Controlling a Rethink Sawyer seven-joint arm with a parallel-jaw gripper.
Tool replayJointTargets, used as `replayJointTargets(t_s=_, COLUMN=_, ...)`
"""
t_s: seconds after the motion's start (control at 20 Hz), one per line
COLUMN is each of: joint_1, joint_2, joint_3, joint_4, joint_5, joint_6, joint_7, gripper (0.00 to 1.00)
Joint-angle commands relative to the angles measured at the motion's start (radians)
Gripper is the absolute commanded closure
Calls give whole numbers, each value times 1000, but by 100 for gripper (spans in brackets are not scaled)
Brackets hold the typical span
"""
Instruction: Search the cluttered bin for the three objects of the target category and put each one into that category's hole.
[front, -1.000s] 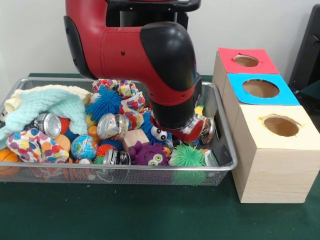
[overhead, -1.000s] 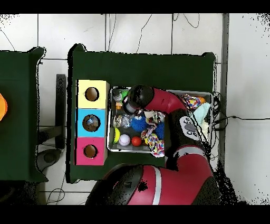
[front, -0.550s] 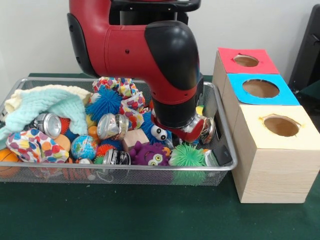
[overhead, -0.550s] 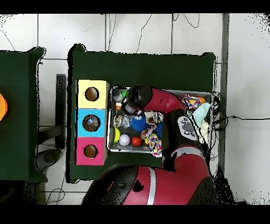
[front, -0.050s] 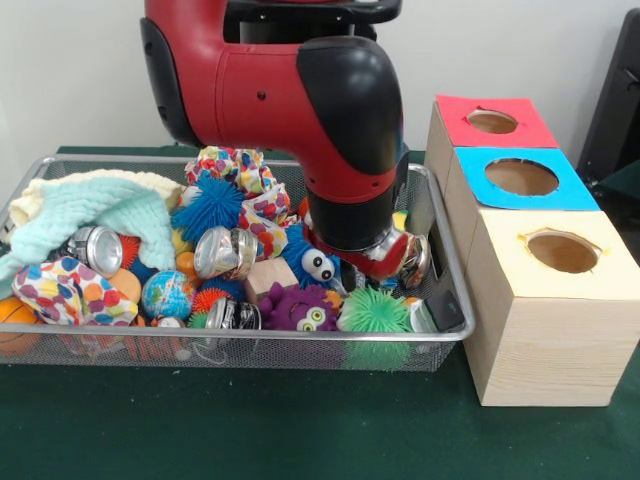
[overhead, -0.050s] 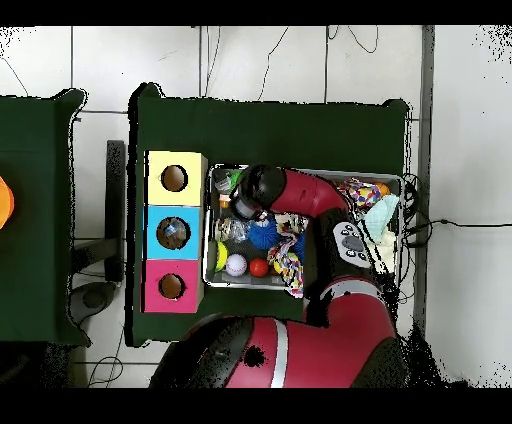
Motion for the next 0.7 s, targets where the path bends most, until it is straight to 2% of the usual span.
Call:
replayJointTargets(t_s=0.05, joint_1=29, joint_2=44, joint_3=56, joint_4=120, joint_5=-61, joint_6=-77, joint_7=-5, gripper=0)
replayJointTargets(t_s=0.4, joint_1=33, joint_2=4, joint_3=54, joint_4=120, joint_5=-51, joint_6=-27, joint_7=-3, gripper=0)
replayJointTargets(t_s=0.7, joint_1=30, joint_2=14, joint_3=49, joint_4=99, joint_5=-55, joint_6=-15, joint_7=-7, gripper=0)
